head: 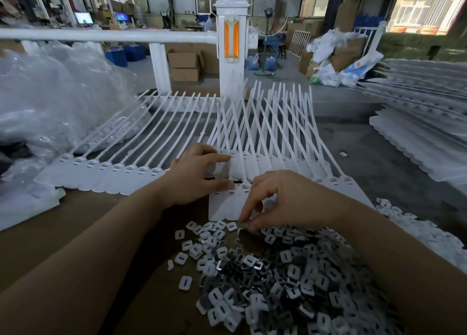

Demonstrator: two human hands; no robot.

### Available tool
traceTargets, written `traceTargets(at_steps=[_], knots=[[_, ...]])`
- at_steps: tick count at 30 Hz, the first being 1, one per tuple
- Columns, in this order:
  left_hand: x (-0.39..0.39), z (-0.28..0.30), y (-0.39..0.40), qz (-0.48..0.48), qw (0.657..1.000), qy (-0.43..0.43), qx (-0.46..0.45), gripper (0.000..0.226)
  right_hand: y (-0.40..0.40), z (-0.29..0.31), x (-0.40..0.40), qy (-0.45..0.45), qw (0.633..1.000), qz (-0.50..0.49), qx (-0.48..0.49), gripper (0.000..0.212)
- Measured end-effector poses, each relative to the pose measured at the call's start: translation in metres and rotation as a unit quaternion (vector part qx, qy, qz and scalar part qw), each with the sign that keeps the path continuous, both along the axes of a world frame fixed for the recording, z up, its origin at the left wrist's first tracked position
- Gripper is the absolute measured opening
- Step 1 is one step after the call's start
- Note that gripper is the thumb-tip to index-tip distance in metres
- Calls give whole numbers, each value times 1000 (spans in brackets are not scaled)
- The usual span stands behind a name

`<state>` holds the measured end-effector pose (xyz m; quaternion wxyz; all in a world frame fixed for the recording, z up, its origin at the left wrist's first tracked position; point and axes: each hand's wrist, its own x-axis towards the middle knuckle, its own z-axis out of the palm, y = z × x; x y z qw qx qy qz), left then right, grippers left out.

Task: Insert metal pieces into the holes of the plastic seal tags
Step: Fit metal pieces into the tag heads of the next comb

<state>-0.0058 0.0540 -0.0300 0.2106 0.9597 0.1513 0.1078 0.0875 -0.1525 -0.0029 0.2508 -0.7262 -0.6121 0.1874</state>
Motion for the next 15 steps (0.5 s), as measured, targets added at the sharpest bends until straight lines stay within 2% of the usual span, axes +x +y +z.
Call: traceTargets(at_steps=[10,15], knots=[[-2,4,-1,-22,1000,10,-8,67,4,3,-11,-47,999,12,-19,16],[-1,2,-3,-17,1000,0,-16,57,6,3,-13,-71,997,15,-19,12]])
